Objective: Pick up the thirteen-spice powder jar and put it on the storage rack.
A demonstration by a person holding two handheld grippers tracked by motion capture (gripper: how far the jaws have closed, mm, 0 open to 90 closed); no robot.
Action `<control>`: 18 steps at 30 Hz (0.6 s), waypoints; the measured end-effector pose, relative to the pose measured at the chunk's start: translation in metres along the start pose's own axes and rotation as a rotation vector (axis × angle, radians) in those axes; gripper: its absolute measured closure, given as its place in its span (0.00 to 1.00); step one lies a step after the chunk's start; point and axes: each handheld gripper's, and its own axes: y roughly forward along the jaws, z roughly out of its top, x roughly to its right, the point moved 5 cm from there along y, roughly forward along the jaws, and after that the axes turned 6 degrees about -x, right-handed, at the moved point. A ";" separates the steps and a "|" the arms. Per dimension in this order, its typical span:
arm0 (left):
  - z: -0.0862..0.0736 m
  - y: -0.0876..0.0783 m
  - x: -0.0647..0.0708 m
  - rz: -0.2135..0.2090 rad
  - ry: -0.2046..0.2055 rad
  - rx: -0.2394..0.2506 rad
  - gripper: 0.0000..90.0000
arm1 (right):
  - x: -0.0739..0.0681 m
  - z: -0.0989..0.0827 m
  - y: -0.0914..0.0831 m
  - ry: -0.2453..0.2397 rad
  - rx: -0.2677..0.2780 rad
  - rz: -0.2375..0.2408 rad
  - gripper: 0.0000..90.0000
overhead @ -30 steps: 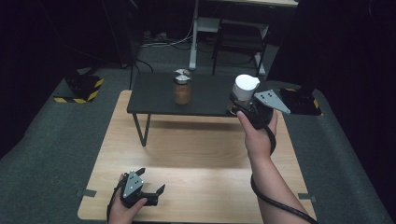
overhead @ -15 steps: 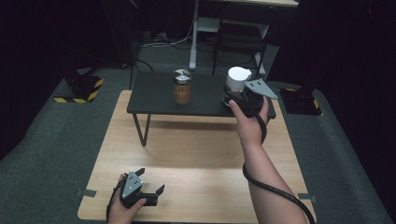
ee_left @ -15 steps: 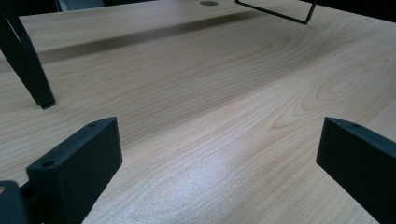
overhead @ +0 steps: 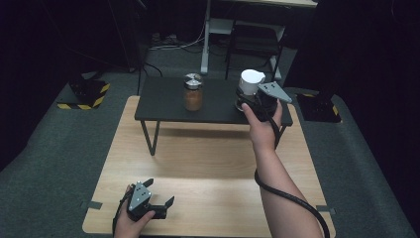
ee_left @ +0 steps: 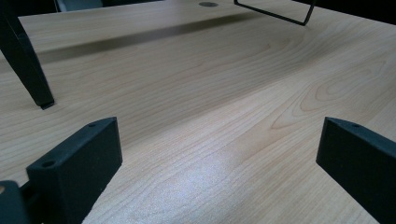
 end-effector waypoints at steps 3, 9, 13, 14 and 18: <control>0.000 0.000 0.000 0.000 0.001 -0.001 0.01 | 0.000 0.000 0.001 -0.001 -0.001 -0.001 0.34; 0.000 0.000 0.000 0.000 0.002 0.001 0.01 | 0.001 -0.002 0.002 0.010 0.008 0.000 0.34; 0.000 0.000 0.000 0.000 0.000 0.002 0.01 | 0.002 -0.002 0.003 0.016 0.009 0.003 0.34; 0.000 0.000 0.000 0.000 0.001 0.002 0.01 | 0.002 -0.002 0.003 0.017 0.009 0.004 0.34; -0.001 -0.001 0.000 0.000 -0.001 0.002 0.01 | 0.002 -0.002 0.003 0.021 0.007 0.005 0.34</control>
